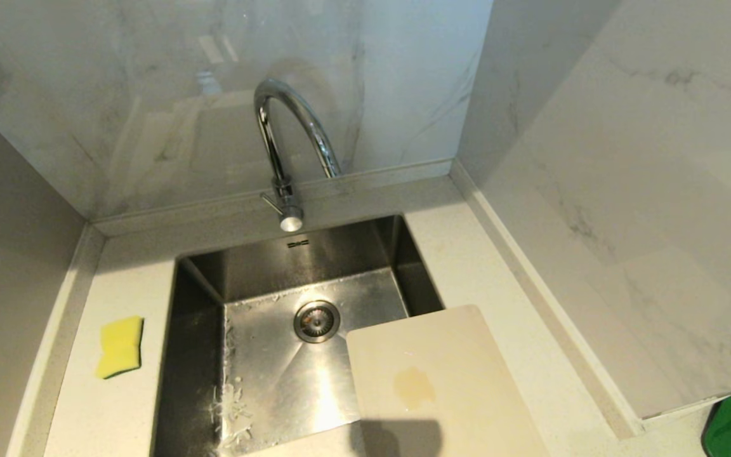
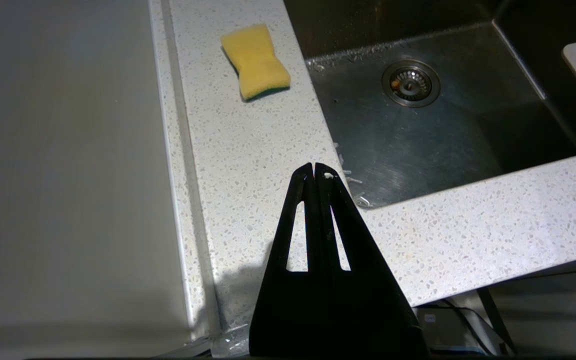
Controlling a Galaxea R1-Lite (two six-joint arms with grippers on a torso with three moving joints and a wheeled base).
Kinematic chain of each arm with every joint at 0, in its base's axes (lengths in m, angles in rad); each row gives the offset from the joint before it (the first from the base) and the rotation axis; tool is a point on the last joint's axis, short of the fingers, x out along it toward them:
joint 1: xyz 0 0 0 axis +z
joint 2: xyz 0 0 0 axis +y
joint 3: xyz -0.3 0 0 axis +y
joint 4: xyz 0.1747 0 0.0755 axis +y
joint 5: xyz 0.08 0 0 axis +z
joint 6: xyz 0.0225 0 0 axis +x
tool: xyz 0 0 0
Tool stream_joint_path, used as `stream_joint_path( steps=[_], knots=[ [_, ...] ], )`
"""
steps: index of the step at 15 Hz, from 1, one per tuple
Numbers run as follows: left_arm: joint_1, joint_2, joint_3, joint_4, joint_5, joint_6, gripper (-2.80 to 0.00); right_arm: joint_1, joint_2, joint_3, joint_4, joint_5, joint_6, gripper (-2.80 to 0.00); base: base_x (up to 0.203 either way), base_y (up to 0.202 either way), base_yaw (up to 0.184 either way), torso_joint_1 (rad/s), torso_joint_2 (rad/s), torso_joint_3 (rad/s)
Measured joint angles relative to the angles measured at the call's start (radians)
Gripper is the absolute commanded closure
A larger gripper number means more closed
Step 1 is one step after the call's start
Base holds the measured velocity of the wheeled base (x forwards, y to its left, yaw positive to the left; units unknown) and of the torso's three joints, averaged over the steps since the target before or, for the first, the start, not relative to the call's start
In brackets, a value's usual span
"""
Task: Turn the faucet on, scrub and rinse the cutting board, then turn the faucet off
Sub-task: Turn on the tap
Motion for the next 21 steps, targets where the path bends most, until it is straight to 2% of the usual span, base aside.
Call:
stream_joint_path(
  steps=[21],
  knots=[
    [0.000, 0.000, -0.005, 0.012, -0.002, 0.000, 0.00, 0.000, 0.000, 0.000, 0.000, 0.000, 0.000, 0.00, 0.000, 0.000, 0.000, 0.000, 0.00, 0.000]
  ],
)
